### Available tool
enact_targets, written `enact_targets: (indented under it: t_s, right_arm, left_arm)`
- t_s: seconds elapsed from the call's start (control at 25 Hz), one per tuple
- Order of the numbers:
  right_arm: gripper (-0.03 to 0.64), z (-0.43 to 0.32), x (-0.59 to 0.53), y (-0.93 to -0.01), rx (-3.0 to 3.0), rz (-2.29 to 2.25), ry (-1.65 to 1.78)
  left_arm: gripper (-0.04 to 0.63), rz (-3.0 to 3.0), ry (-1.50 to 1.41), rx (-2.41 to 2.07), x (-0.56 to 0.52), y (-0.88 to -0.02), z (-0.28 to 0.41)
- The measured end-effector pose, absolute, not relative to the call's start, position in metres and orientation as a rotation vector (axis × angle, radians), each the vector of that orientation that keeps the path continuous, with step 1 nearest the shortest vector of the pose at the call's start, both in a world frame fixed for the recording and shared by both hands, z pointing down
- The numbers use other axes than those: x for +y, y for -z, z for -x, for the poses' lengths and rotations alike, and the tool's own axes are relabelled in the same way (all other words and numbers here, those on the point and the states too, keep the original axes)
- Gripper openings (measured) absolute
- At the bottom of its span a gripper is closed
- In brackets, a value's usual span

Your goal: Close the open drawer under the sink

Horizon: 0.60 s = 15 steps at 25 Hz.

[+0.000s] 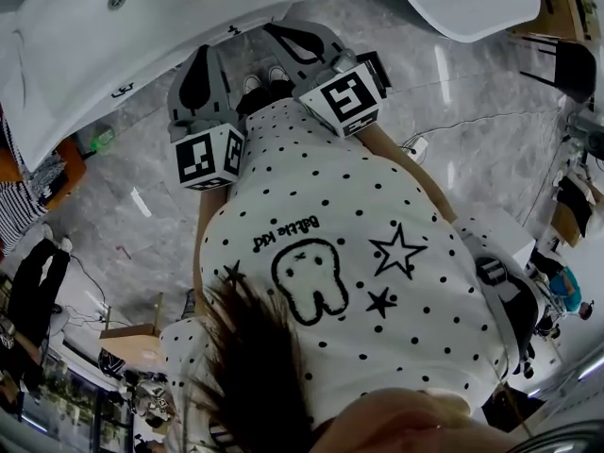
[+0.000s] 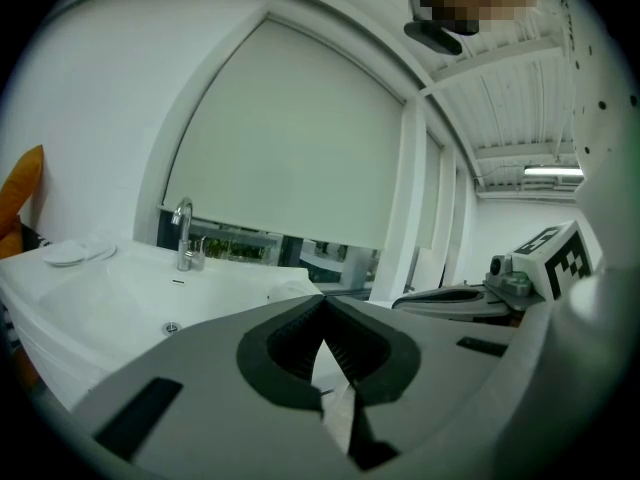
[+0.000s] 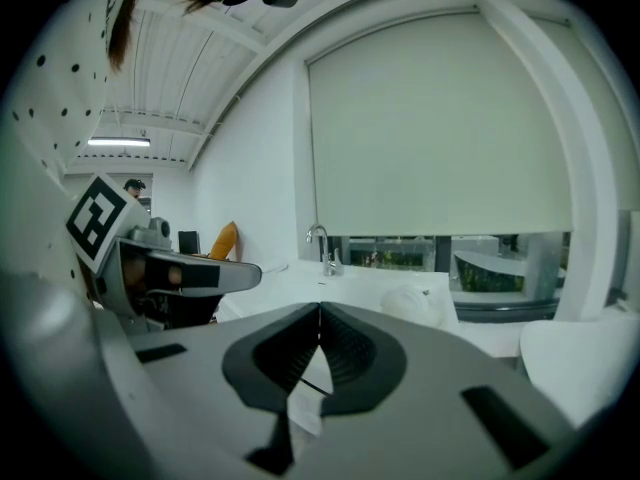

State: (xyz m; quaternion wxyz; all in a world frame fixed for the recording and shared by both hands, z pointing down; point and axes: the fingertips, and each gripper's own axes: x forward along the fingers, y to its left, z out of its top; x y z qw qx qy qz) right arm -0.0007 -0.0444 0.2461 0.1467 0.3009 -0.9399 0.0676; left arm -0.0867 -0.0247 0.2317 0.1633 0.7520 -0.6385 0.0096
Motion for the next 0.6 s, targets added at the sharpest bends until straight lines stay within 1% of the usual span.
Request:
enact_targets:
  t_s: [0.6]
  right_arm:
    - [0.015, 0.0022, -0.0455, -0.2463, -2.71, -0.852, -0.224]
  left_arm:
    - [0.005, -2.172, -0.051, -1.79, -0.0284, -0.2307, 0.0814]
